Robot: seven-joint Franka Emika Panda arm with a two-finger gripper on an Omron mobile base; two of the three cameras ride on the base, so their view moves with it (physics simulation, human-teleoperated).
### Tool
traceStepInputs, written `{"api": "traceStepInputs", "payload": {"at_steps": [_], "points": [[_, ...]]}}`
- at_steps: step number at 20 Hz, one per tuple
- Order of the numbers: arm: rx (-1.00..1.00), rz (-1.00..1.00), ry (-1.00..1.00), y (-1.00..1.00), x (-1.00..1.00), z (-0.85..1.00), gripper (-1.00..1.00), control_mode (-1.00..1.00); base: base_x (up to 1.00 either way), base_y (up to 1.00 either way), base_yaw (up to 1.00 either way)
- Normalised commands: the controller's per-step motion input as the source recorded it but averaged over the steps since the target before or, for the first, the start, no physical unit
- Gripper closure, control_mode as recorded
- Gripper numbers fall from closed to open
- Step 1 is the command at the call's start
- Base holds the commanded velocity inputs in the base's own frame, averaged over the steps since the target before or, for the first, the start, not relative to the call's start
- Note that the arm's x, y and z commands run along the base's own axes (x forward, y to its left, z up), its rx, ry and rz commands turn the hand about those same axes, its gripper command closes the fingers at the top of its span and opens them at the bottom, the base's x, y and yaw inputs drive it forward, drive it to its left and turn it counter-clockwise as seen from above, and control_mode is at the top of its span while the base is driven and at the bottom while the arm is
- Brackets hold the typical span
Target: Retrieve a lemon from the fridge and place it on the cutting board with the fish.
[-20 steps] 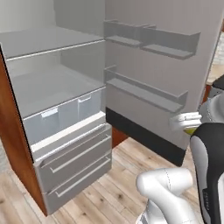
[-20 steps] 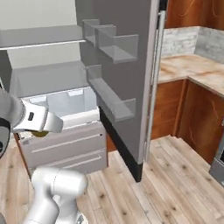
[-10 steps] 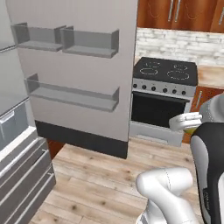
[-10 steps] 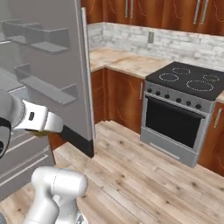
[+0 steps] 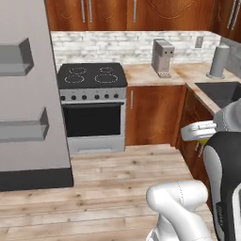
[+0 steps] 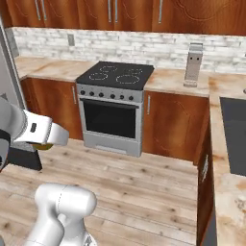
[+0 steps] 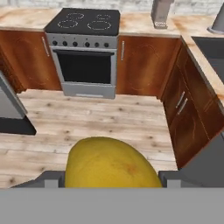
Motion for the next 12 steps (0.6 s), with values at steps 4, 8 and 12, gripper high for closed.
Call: {"api": "traceStepInputs", "payload": {"at_steps": [4,8,12], "points": [[0.00,0.00,0.00,0.00,0.00,0.00,1.00,1.00,0.40,-0.33,-0.30],[0.00,0.00,0.00,0.00,0.00,0.00,1.00,1.00,0.75,-0.33,-0.06],[0.00,0.00,0.00,0.00,0.00,0.00,1.00,1.00,1.00,-0.39,0.14]]}}
